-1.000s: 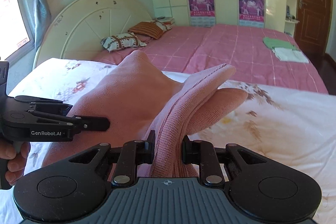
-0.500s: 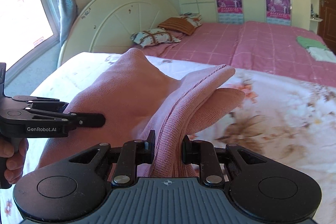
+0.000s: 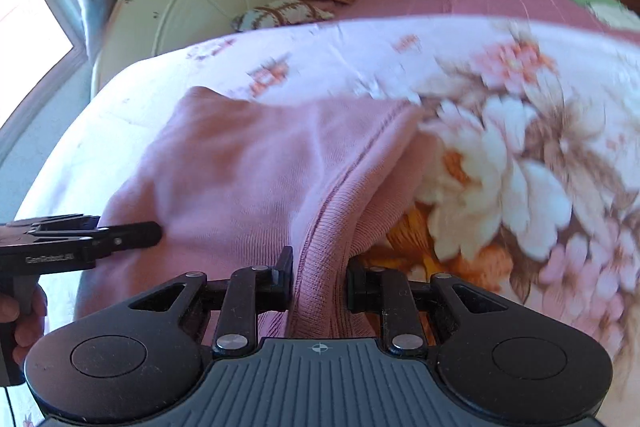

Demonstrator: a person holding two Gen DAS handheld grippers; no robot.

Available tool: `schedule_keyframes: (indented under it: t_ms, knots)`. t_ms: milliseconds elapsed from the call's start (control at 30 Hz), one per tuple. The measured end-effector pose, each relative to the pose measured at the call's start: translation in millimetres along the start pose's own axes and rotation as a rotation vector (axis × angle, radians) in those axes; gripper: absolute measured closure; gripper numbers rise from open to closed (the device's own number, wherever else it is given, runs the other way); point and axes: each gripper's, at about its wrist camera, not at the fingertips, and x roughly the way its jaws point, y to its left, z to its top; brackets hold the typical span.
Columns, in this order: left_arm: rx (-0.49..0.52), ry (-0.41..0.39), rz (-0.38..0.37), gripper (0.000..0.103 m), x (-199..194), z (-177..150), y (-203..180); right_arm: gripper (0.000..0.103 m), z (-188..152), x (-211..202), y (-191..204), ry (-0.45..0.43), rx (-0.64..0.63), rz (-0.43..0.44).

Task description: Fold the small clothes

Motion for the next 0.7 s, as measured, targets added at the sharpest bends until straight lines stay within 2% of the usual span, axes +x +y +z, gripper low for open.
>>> schedule_keyframes:
  t_ms: [67,133,200,233,300,333,367,400,433,500,567,700]
  knots:
    - [-0.015,-0.001,-0.006,0.015,-2.2,-1.7,7.4,0.069,-4.3,0.1,-8.9,-0.019,0.036,0.006]
    - [-0.015,-0.029,-0.006,0.019,-14.7,-0.6,16.6,0.061,-2.6,-3.9,-12.6,-0.025,0.061,-0.002]
    - [0.012,-0.098,0.001,0.041,-35.3,2.5,18.2,0.044,1.6,-16.5,-12.9,-0.044,0.063,-0.071]
    - [0.041,-0.132,-0.001,0.044,-43.9,5.1,16.6,0.044,3.8,-27.1,-12.2,-0.078,0.061,-0.102]
    - [0.097,-0.165,-0.033,0.046,-51.2,12.9,9.1,0.044,9.1,-46.4,-8.9,-0.139,0.035,-0.102]
    - [0.128,-0.161,-0.043,0.046,-48.9,17.8,2.1,0.046,12.9,-51.7,-3.7,-0.158,0.010,-0.093]
    - [0.164,-0.147,-0.054,0.046,-43.0,22.1,-5.6,0.062,16.5,-53.6,2.1,-0.169,-0.026,-0.091]
    - [0.188,-0.127,-0.060,0.051,-34.8,24.9,-12.7,0.074,20.7,-51.6,12.0,-0.167,-0.078,-0.096]
    - [0.197,-0.101,-0.068,0.054,-25.3,24.7,-17.4,0.076,23.8,-46.3,20.7,-0.150,-0.122,-0.103]
    - [0.199,-0.023,-0.055,0.057,-2.7,20.5,-23.0,0.088,23.6,-29.5,33.2,-0.096,-0.207,-0.129]
    - [0.199,-0.020,-0.051,0.056,8.0,12.4,-23.5,0.092,16.8,-2.6,34.1,-0.005,-0.289,-0.269]
    - [0.194,-0.043,-0.059,0.055,4.0,5.2,-18.3,0.092,13.3,6.4,23.5,-0.002,-0.273,-0.279]
